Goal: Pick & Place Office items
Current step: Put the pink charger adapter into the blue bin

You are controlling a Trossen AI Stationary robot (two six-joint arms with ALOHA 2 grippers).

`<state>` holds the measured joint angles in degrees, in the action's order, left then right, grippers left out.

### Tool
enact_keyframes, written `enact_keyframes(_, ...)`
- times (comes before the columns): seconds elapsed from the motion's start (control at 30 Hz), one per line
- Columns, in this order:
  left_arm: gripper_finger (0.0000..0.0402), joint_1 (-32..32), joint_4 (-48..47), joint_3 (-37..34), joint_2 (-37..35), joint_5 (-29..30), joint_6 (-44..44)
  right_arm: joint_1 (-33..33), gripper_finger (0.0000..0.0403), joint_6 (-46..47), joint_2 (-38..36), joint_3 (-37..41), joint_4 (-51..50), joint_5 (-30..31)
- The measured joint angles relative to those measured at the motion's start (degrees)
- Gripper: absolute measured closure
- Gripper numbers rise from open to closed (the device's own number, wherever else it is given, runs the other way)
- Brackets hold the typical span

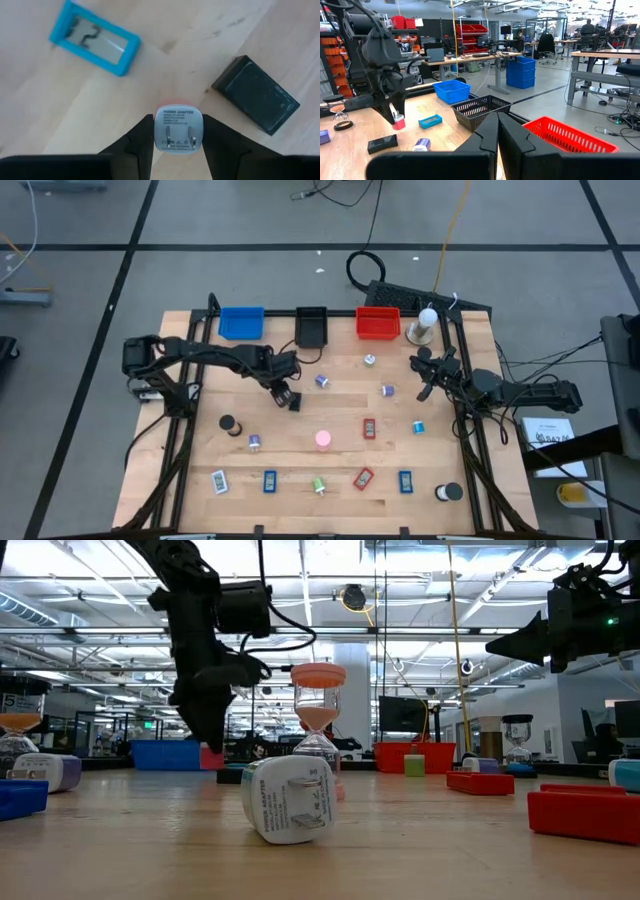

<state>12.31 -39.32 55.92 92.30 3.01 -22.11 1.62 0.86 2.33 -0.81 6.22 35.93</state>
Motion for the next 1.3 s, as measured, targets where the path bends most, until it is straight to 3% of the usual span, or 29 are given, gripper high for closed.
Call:
enact_keyframes(0.13,0.0262,1.4,-3.1,0.0,-4.4,0.4,-2.2,0.0,0.0403,0.0,0.0,0.0,0.0,0.0)
enact_keyframes(0.33,0.0258,2.5,-7.4,0.0,-12.0,6.5,-5.5,0.0,0.0403,0.0,0.0,0.0,0.0,0.0)
enact_keyframes(0.77,0.0257,6.5,-22.1,-0.1,-23.0,4.0,-16.7,0.0,0.0403,0.0,0.0,0.0,0.0,0.0)
enact_keyframes(1.0,0.0257,17.8,-22.7,0.0,-24.0,1.1,-14.1,0.0,0.0403,0.0,0.0,0.0,0.0,0.0)
enact_keyframes(1.3,0.0257,38.2,-14.5,1.1,-17.5,-0.3,-2.9,0.0,0.0403,0.0,0.0,0.0,0.0,0.0)
